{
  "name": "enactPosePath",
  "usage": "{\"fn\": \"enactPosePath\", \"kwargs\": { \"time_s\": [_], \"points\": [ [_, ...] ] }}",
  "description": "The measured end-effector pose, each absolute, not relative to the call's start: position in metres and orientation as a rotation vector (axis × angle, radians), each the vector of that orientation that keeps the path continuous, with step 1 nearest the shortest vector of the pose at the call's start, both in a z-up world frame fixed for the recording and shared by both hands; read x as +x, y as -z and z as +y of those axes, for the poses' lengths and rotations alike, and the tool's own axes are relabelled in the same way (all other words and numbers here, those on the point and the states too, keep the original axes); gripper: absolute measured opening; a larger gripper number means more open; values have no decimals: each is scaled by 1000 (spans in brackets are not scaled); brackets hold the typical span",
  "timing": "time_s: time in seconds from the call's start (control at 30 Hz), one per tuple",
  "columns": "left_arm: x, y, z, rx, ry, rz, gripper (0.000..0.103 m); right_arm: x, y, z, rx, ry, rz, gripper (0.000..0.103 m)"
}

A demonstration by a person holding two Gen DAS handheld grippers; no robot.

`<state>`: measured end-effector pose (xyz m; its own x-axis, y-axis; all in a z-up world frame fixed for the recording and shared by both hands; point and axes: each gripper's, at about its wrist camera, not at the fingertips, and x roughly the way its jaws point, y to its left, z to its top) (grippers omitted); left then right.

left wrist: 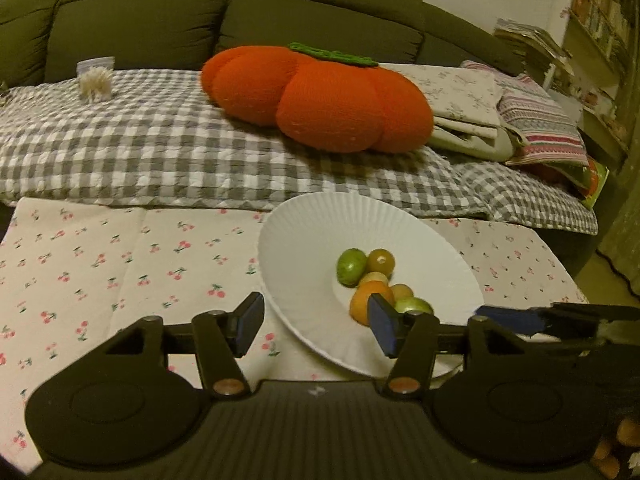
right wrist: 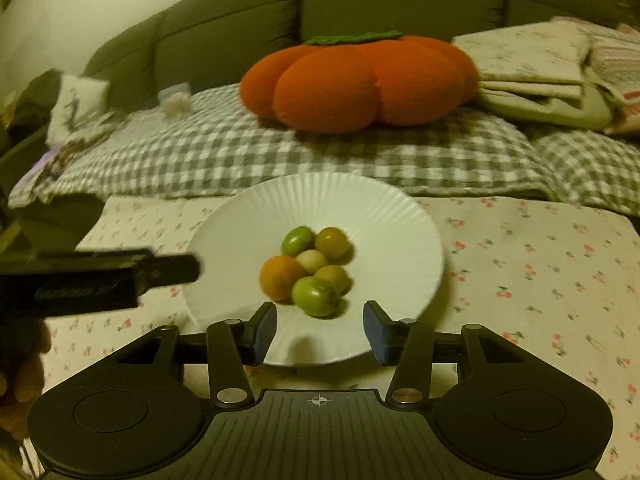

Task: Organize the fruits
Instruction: 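Move the left tool to the pale yellow fruit while the right tool approaches a small orange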

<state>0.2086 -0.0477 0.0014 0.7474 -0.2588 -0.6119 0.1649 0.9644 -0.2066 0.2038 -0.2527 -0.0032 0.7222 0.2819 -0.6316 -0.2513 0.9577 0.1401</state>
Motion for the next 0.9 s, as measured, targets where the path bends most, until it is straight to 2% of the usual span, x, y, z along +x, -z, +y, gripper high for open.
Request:
{"fn": "enactPosePath", "kwargs": {
  "time_s": [0.3, 0.57, 0.9],
  "points": [
    [187, -9, -38, -139, 199, 713, 57, 183, -6, -261, 129, -257, 748, 47],
    [158, -14, -22, -130, 155, 748, 65, 156, -11, -256, 152, -282, 774, 49],
    [125, -7, -9, -124, 133, 830, 65, 132, -20, -237, 151, -356, 803, 50]
  ]
}}
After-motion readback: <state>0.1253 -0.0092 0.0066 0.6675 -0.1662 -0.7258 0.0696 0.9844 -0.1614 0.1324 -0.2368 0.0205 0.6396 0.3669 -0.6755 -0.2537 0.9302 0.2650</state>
